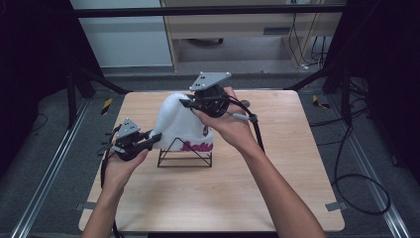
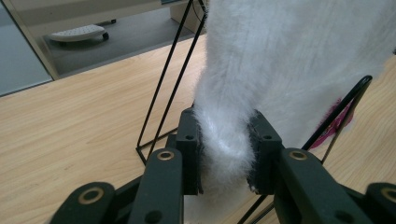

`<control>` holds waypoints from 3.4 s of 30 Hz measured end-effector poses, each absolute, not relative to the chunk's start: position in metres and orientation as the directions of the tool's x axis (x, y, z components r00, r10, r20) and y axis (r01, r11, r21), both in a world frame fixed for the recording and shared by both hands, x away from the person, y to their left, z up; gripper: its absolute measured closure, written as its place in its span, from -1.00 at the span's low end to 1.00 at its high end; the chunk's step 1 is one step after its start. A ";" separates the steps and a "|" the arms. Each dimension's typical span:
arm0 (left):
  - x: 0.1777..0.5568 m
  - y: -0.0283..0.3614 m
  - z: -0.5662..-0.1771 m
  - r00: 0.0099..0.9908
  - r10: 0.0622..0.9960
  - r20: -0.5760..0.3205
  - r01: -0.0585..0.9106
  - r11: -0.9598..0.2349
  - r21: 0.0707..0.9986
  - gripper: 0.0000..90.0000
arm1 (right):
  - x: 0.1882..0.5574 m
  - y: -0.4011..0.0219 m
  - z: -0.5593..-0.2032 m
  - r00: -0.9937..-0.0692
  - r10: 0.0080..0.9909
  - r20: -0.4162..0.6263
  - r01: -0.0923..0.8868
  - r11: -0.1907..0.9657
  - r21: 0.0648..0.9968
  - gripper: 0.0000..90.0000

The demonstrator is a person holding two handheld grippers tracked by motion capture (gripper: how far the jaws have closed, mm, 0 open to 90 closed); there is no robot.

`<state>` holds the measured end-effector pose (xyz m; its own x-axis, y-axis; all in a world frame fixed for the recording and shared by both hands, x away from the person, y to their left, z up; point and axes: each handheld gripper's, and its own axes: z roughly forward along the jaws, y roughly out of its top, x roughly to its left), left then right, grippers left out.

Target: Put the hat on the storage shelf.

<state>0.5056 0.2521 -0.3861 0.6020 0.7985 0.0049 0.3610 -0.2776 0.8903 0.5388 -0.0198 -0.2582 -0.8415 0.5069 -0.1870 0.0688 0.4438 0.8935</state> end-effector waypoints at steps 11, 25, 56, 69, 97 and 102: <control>0.504 0.255 -0.394 0.602 0.799 -0.002 0.373 -0.278 0.885 0.55 | 0.536 -0.017 -0.266 -0.850 0.496 -0.176 0.079 0.452 0.889 0.82; 0.503 0.258 -0.408 0.598 0.801 -0.024 0.393 -0.268 0.880 0.55 | 0.536 -0.015 -0.278 -0.858 0.488 -0.159 0.103 0.468 0.878 0.82; 0.503 0.264 -0.425 0.591 0.805 -0.047 0.426 -0.263 0.866 0.52 | 0.534 -0.007 -0.292 -0.869 0.472 -0.149 0.121 0.496 0.860 0.82; 0.498 0.277 -0.432 0.566 0.821 -0.074 0.443 -0.227 0.867 0.31 | 0.534 0.012 -0.303 -0.879 0.451 -0.157 0.125 0.535 0.835 0.82; 0.492 0.301 -0.444 0.433 0.901 0.027 0.499 -0.264 0.825 -0.50 | 0.535 0.010 -0.315 -0.879 0.460 -0.130 0.165 0.547 0.821 0.69; 0.489 0.309 -0.455 0.392 0.917 0.071 0.527 -0.287 0.800 -0.69 | 0.532 0.006 -0.312 -0.876 0.466 -0.126 0.167 0.538 0.826 0.60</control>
